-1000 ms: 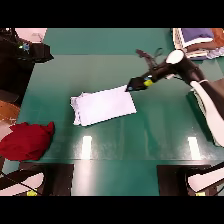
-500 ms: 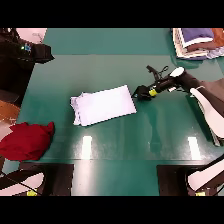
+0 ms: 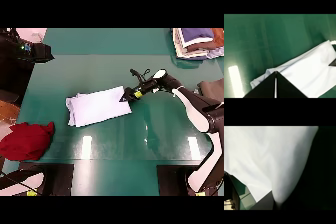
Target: Fold the shirts.
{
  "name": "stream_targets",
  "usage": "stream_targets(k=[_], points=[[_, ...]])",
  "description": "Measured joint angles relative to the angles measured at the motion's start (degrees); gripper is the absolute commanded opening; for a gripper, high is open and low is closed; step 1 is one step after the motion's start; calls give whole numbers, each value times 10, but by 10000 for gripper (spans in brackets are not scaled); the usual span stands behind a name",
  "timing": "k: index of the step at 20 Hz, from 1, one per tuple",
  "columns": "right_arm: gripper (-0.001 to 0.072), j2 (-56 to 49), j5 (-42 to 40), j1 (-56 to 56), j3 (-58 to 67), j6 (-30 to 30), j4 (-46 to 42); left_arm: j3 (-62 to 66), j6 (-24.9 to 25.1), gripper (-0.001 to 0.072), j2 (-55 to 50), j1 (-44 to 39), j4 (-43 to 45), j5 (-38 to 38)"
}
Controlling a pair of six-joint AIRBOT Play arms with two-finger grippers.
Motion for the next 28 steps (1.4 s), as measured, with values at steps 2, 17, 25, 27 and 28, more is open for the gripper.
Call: stream_targets(k=[2, 17, 25, 27, 28], points=[[18, 19, 4, -7, 3, -5, 1, 0, 0, 29, 0, 0, 0, 1], [18, 296, -21, -435, -13, 71, -178, 0, 0, 29, 0, -71, -57, 53], [18, 261, -95, -558, 51, 72, -108, 0, 0, 29, 0, -119, -58, 101], [18, 244, -82, -565, 101, 70, -96, 0, 0, 30, 0, -122, -57, 105], [18, 239, -75, -567, 125, 70, -90, 0, 0, 29, 0, -123, -56, 105]])
